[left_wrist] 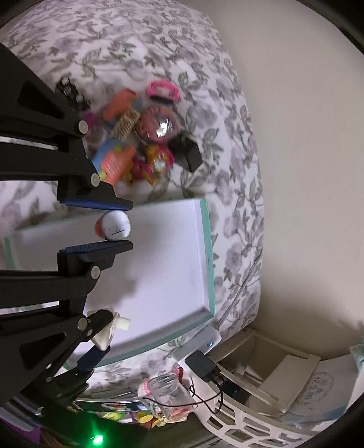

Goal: Organize rigid objects
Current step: 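Carry the cream clip into the teal-rimmed tray and open the right gripper while the left carries the bottle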

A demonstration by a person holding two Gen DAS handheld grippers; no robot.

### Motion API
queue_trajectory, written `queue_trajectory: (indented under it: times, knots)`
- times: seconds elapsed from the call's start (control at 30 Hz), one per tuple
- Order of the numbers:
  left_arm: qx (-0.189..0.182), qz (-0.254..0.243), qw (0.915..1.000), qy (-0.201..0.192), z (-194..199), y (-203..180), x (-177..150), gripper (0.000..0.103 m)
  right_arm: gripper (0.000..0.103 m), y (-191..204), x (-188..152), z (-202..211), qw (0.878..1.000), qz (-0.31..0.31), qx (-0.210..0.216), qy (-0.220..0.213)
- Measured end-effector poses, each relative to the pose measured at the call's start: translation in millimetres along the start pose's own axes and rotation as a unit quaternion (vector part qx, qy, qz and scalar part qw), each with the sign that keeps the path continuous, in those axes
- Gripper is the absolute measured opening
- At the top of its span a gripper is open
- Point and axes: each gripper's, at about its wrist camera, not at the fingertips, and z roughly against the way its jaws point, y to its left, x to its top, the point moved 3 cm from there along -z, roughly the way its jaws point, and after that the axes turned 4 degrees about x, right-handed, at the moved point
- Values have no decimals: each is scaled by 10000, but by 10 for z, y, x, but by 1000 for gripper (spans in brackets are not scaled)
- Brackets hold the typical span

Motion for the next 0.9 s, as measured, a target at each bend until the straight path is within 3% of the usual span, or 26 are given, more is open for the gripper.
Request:
queue_trajectory:
  times: [0.5,0.73,0.9]
  knots:
    - [-74,172,9995,238,-562,-165,-25,23,53,-97,37,-301,9990,253,-354,52]
    - [-200,378,9982,413,-549,-65,-79,24,54,-47,13,-305,9980,444,-453,22]
    - [-147,426,9976,517,-544,-2,-113,31,57,-45,2,-307,9981,455,-413,40]
